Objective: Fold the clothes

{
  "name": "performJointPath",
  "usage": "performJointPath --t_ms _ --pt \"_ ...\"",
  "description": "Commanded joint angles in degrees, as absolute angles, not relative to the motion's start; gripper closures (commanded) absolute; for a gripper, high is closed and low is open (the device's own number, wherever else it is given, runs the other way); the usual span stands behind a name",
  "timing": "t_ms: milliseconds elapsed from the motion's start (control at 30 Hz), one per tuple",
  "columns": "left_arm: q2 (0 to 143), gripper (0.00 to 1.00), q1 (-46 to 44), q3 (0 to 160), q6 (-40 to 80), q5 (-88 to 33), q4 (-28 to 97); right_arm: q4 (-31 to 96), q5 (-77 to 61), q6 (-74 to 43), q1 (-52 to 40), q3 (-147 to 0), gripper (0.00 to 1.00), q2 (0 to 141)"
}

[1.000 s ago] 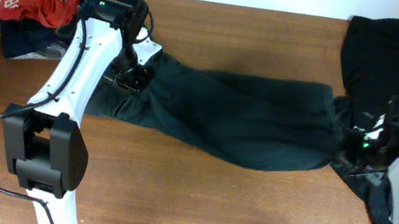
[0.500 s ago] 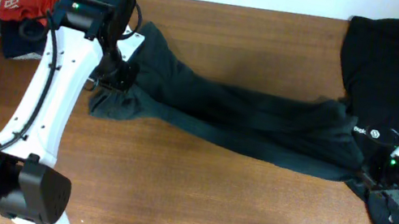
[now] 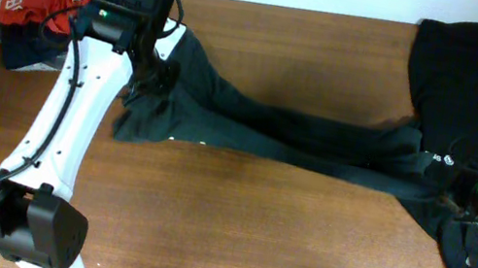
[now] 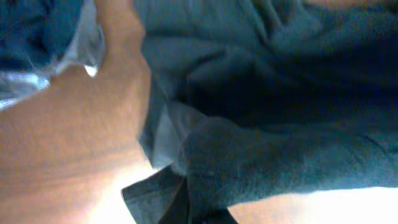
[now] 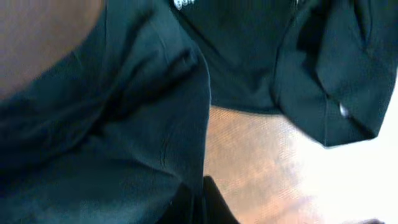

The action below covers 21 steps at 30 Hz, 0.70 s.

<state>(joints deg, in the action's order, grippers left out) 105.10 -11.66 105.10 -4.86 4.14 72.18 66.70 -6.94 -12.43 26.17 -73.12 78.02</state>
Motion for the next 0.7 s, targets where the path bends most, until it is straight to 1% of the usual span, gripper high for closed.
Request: performJointPath --t_ms 0,167,300,467,667 --pt "104.12 0.99 -11.46 101.6 -4.12 7.44 67.2 63.09 -7.09 -11.79 26.59 -73.3 0.96 79.94" --pt "104.14 0.99 -11.46 95.94 -4.08 9.82 57.41 57.67 -7.29 -11.79 25.43 -73.3 0.96 82.98" --pt "104.22 0.99 -11.0 90.96 -2.7 13.04 49.36 53.08 -7.29 -11.79 21.69 -73.3 0.95 86.65" --pt "104.36 0.99 -8.86 87.85 -2.11 13.23 44.31 48.84 -7.25 -11.84 17.87 -73.3 0.95 91.09" --pt "105.41 0.99 -8.36 87.35 -2.13 12.88 41.01 44.4 -7.05 -12.47 16.73 -73.3 0.95 96.07"
